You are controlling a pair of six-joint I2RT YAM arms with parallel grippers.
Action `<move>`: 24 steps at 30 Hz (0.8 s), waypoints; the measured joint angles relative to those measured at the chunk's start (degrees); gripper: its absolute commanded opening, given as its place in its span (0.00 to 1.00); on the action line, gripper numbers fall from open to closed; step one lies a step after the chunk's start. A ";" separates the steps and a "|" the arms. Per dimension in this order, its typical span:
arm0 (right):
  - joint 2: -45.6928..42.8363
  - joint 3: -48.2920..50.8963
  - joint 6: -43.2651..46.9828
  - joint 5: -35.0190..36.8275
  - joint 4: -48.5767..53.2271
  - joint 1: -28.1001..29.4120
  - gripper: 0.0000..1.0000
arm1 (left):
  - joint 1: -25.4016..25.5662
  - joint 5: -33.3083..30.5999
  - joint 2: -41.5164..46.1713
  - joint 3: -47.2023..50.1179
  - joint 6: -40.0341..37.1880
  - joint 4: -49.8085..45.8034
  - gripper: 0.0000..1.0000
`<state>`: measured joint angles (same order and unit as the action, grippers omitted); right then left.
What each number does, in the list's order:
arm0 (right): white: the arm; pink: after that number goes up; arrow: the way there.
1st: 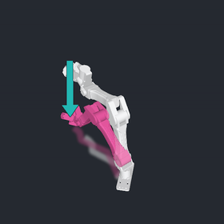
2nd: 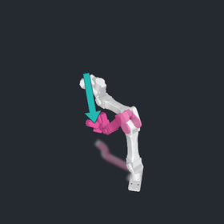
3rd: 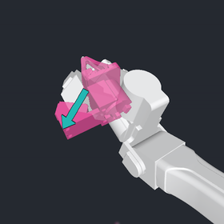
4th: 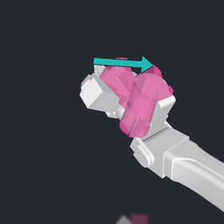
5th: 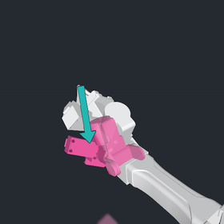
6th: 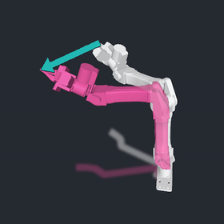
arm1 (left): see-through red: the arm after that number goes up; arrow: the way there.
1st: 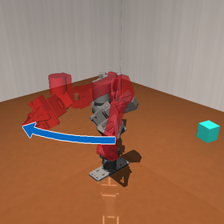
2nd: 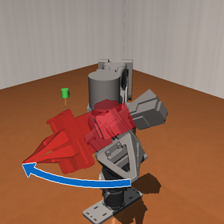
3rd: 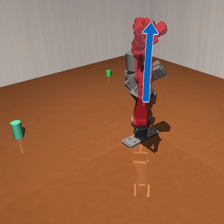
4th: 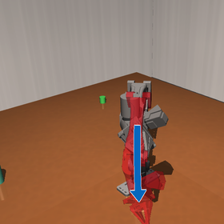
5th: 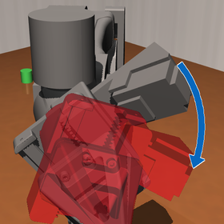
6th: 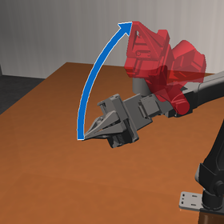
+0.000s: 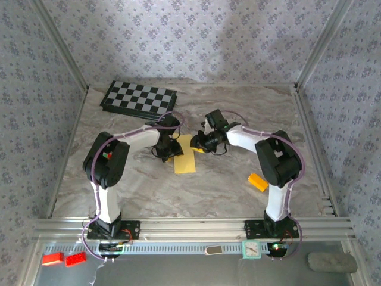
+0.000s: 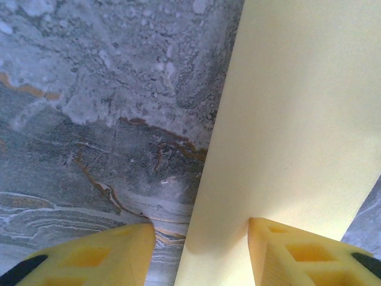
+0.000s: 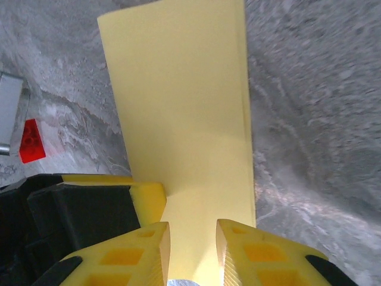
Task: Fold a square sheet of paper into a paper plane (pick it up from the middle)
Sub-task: Hold the square sheet of paper at the center of the table.
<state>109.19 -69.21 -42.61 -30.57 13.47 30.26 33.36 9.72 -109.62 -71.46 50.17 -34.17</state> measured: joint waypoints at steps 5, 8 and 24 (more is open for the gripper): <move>1.05 -0.02 0.00 -0.35 -0.31 0.44 0.27 | 0.00 0.11 -0.17 -0.15 -0.61 -0.20 0.49; 1.77 -0.39 0.04 -0.42 -0.39 0.52 0.27 | 0.00 0.11 -0.42 -0.50 -0.72 -0.57 0.49; 6.32 -3.58 1.53 -1.84 -0.02 1.95 0.23 | 0.00 0.11 -0.81 -0.85 -1.09 -1.01 0.49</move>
<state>115.50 -72.79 -41.08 -32.40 13.45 32.21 33.36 9.82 -110.43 -72.31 49.08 -35.18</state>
